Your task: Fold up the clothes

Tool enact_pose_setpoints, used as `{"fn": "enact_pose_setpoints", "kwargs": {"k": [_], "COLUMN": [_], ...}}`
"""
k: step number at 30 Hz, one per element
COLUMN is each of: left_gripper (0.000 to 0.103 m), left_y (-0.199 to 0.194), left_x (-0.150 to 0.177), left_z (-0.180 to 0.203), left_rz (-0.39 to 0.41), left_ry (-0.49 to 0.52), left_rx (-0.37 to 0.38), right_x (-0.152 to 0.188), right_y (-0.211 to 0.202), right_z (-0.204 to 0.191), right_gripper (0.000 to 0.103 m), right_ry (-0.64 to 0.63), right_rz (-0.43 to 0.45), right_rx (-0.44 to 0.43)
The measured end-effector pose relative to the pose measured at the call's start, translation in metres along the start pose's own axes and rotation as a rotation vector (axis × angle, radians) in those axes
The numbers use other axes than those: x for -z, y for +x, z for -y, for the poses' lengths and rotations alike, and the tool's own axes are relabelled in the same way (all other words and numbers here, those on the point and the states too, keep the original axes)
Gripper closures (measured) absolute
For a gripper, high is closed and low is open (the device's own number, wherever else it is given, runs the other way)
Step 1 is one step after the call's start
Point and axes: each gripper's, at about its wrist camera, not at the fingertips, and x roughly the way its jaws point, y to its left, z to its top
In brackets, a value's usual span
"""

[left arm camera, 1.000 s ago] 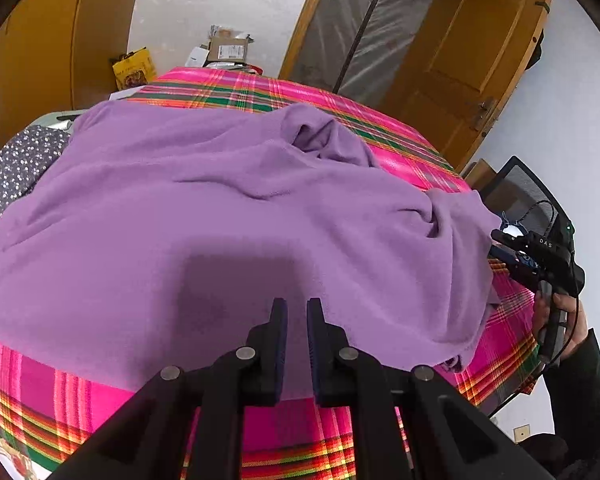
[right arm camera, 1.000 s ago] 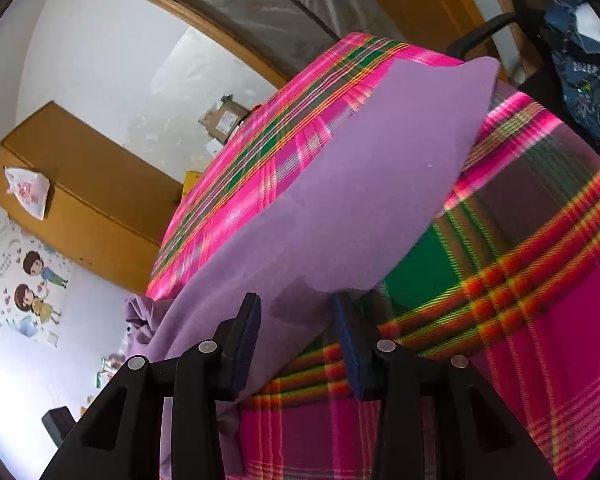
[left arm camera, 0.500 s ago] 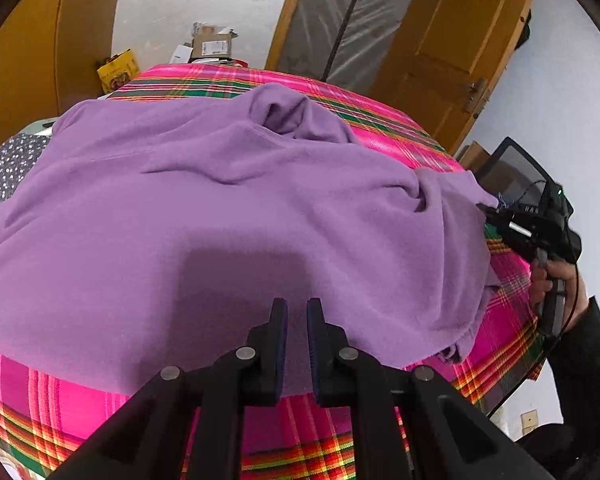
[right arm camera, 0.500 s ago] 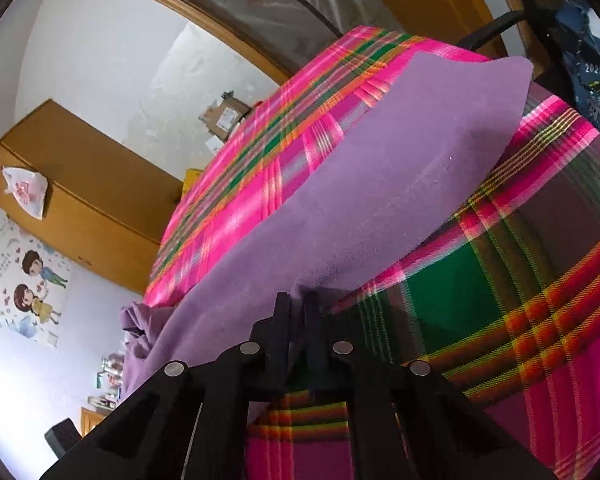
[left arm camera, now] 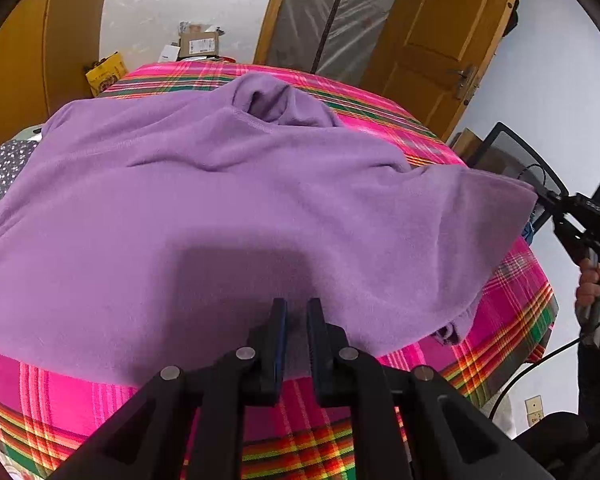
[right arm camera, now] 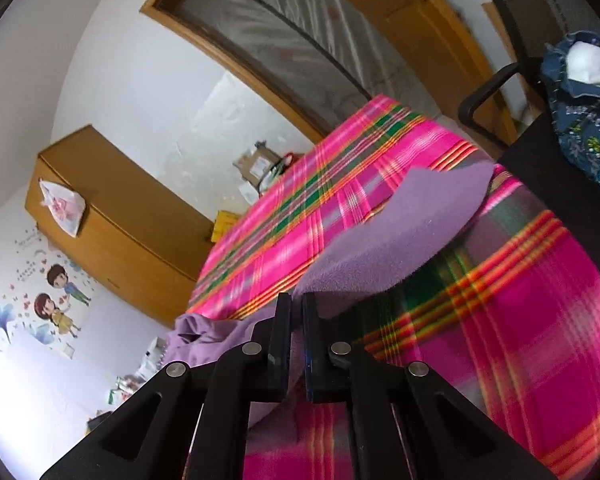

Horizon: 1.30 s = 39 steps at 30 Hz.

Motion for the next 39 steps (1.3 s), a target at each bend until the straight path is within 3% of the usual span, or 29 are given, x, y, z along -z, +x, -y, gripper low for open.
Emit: {"fn": "enact_pose_setpoints", "kwargs": {"k": [4, 9, 12, 14, 17, 20, 24, 25, 26, 27, 28, 35, 39], "left_gripper": [0.093, 0.093, 0.093, 0.093, 0.093, 0.093, 0.093, 0.093, 0.093, 0.093, 0.093, 0.093, 0.093], "left_y": [-0.003, 0.004, 0.008, 0.01, 0.013, 0.013, 0.014, 0.015, 0.016, 0.016, 0.015, 0.012, 0.013], "left_x": [-0.001, -0.004, -0.004, -0.004, -0.004, -0.004, -0.004, -0.005, -0.005, -0.005, -0.005, -0.006, -0.009], "left_z": [0.008, 0.016, 0.019, 0.019, 0.019, 0.017, 0.017, 0.017, 0.017, 0.017, 0.017, 0.017, 0.014], "left_rz": [0.01, 0.003, -0.006, -0.01, -0.007, -0.011, -0.017, -0.018, -0.019, -0.02, -0.02, -0.02, -0.017], "left_ry": [0.027, 0.041, 0.048, 0.044, 0.036, 0.031, 0.03, 0.03, 0.03, 0.031, 0.033, 0.045, 0.045], "left_rx": [0.023, 0.044, 0.047, 0.047, 0.044, 0.045, 0.041, 0.041, 0.041, 0.041, 0.04, 0.044, 0.047], "right_x": [0.004, 0.02, 0.022, 0.023, 0.023, 0.019, 0.009, 0.008, 0.006, 0.006, 0.006, 0.013, 0.03], "right_y": [-0.038, -0.034, -0.015, 0.004, 0.031, 0.051, 0.067, 0.07, 0.07, 0.07, 0.067, -0.006, -0.025], "right_z": [-0.005, 0.017, 0.022, 0.019, 0.024, 0.037, 0.052, 0.054, 0.054, 0.053, 0.051, 0.009, 0.005], "right_gripper": [0.099, 0.094, 0.081, 0.06, 0.057, 0.053, 0.053, 0.057, 0.081, 0.094, 0.097, 0.097, 0.095], "right_ry": [-0.027, 0.016, 0.017, 0.001, 0.029, 0.107, 0.157, 0.155, 0.145, 0.134, 0.128, 0.059, 0.075], "right_rz": [0.051, -0.018, -0.063, -0.112, -0.169, -0.172, -0.148, -0.143, -0.134, -0.131, -0.124, -0.05, -0.106], "right_rx": [0.041, 0.094, 0.074, 0.063, 0.02, -0.017, -0.033, -0.04, -0.037, -0.042, -0.05, -0.116, -0.073]}}
